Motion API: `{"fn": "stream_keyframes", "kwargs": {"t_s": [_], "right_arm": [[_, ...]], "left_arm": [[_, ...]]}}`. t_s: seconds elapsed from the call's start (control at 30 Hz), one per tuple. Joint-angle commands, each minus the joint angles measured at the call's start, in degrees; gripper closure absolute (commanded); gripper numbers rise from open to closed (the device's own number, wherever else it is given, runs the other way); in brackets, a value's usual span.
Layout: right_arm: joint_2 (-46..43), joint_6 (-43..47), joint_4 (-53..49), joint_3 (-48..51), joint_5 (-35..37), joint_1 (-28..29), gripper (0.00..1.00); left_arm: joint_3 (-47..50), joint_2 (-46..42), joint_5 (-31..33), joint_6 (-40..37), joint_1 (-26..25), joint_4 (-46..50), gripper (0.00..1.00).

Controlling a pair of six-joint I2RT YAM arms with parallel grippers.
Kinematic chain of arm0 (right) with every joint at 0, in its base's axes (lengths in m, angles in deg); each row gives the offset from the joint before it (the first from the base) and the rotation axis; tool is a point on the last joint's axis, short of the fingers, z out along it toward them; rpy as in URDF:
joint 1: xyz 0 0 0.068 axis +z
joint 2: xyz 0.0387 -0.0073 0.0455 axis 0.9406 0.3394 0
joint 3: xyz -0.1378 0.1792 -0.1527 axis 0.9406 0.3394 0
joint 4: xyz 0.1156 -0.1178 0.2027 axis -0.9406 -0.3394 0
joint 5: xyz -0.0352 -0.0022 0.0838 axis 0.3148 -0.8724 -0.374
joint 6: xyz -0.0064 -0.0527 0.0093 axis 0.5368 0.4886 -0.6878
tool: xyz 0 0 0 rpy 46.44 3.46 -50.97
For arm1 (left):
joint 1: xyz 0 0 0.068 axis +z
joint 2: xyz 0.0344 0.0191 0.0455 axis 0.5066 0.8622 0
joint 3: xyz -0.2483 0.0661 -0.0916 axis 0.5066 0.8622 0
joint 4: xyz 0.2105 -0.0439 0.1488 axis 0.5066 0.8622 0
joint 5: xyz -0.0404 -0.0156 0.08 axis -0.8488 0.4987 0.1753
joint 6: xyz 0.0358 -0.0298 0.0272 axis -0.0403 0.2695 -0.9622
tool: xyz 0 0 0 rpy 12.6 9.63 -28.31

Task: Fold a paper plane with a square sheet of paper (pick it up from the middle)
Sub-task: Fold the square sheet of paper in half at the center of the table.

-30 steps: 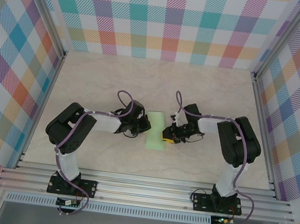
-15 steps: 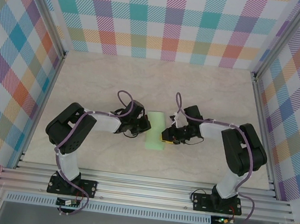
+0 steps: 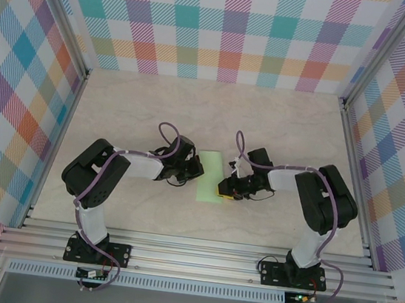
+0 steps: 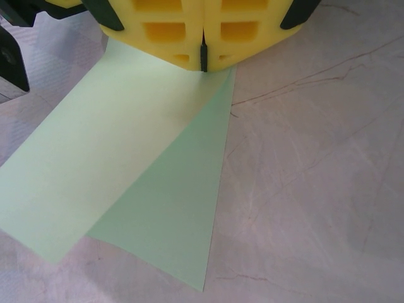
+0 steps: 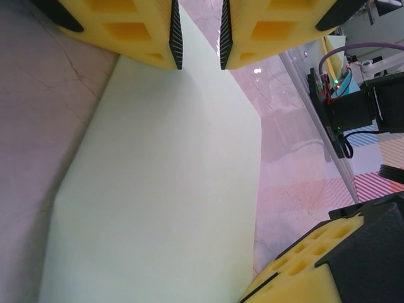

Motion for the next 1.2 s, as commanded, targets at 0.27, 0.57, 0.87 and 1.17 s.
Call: {"fn": "stream_keyframes", "kwargs": {"t_s": [0.27, 0.57, 0.87, 1.17], "right_arm": [[-2.18, 1.64, -10.87, -2.92, 9.46, 5.45, 0.74], [-0.38, 0.78, -11.36, -1.66, 11.66, 5.84, 0.76], [-4.58, 0.90, -12.69, -1.94, 11.13, 5.78, 0.74], [-2.19, 0.72, -14.88, -5.10, 12.95, 5.51, 0.75]], "left_arm": [[1.15, 1.14, -0.28, -1.26, -0.06, 4.42, 1.00], [1.24, 1.04, -0.28, -1.34, -0.06, 4.49, 1.00], [1.16, 1.12, -0.35, -1.40, -0.06, 4.42, 1.00], [0.72, 1.26, -0.71, -1.62, -0.06, 4.66, 1.00]]}}
